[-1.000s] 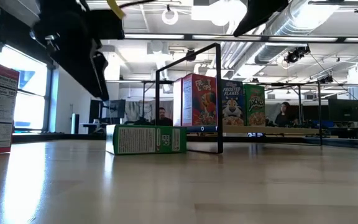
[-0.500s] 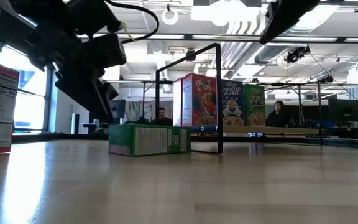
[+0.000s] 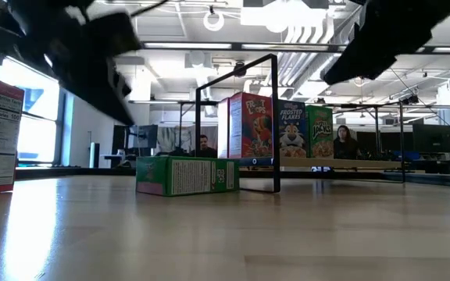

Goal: Stack cereal on shelf
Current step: Put the green cereal box on the shelf aligned with the other green cereal boxes

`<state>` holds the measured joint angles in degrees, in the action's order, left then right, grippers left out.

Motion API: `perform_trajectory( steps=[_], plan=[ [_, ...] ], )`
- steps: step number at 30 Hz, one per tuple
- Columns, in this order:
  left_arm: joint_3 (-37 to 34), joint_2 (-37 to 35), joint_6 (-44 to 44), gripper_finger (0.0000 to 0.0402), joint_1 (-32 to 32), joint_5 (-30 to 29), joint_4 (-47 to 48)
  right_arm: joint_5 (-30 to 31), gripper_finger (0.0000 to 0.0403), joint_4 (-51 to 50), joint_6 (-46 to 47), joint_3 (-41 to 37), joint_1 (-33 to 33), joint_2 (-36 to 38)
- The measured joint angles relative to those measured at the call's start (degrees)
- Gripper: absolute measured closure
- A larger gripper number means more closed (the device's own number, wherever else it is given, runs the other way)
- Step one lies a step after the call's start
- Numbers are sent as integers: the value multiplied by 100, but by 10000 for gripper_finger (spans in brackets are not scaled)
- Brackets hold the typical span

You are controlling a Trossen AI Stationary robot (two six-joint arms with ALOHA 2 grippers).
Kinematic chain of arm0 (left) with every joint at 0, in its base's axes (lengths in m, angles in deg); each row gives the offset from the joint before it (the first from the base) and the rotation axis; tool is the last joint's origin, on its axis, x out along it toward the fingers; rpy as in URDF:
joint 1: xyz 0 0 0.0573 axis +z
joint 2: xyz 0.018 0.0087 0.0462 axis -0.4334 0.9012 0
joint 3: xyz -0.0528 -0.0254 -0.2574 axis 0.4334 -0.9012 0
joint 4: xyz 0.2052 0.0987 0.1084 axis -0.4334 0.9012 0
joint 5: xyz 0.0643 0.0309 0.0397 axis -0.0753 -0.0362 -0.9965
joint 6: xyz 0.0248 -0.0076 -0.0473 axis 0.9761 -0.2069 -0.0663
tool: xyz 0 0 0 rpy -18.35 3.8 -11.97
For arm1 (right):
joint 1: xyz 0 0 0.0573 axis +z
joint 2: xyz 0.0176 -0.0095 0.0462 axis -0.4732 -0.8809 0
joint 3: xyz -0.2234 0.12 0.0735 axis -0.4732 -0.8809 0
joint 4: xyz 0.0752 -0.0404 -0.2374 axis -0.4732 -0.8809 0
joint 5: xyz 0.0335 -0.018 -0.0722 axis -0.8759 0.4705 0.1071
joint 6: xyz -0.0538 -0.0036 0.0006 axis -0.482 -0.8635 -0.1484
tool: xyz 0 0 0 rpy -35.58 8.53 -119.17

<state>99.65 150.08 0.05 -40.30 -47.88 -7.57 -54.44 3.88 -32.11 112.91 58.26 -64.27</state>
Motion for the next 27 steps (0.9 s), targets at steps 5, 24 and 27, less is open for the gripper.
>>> perform_trajectory(
  steps=[5,24,27],
  plan=[
    [-454,131,185,401,435,-28,-681,806,386,579,186,296,385,-974],
    [-193,1709,544,401,-2,1769,-2665,1656,386,997,902,1379,296,-2802],
    [-1,1481,601,401,-190,1603,-2544,1723,386,1048,923,1376,259,-2802]
  ],
)
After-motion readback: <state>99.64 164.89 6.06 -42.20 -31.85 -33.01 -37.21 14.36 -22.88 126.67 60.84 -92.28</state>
